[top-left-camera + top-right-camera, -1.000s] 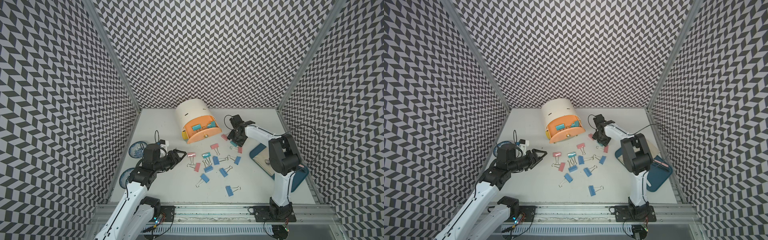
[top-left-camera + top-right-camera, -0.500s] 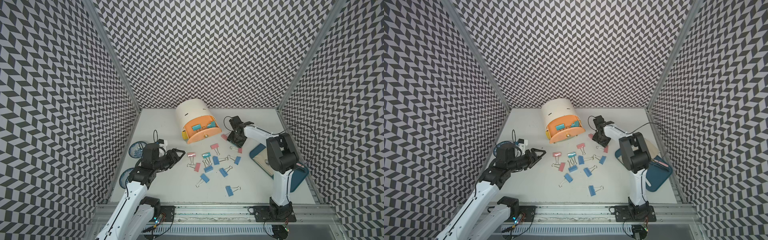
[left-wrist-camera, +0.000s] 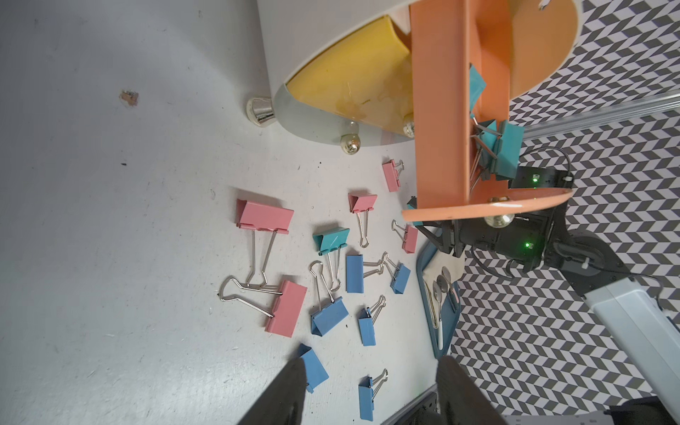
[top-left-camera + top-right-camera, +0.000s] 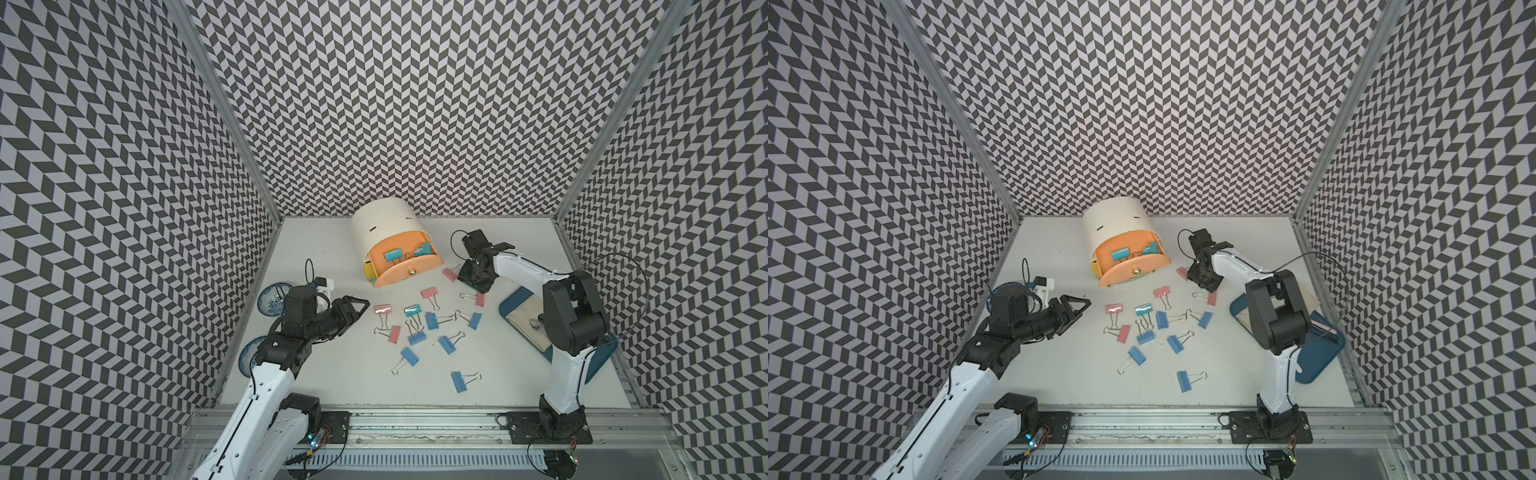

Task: Put the binder clips in the drawer according to color
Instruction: Pick up the binder clip at the center of the board.

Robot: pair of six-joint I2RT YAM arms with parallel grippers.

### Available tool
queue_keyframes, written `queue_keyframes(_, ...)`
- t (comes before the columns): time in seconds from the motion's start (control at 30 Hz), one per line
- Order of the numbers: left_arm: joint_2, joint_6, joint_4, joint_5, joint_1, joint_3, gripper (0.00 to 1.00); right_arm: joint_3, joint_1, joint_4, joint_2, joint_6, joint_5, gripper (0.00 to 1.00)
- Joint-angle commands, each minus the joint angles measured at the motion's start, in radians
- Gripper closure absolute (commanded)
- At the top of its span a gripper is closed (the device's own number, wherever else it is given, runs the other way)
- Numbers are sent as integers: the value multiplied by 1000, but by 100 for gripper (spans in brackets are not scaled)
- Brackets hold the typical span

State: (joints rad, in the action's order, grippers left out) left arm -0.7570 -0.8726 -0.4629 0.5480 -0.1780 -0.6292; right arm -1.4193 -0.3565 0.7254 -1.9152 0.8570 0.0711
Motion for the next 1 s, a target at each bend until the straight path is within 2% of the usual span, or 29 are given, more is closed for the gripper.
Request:
queue_keyframes(0.0, 13, 3, -2, 8, 6, -64, 39, 6, 3, -17, 111, -63, 59, 56)
queue_keyframes(0.23, -14, 10, -30, 13, 6, -156, 39, -65, -7, 31, 212, -156, 113, 56)
queue_keyframes(0.47, -57, 17, -48, 23, 6, -256, 40, -191, -44, 62, 271, -246, 104, 57)
queue_keyframes(0.97, -152, 36, -67, 62, 6, -424, 39, -524, -256, 118, 174, -359, -12, 57)
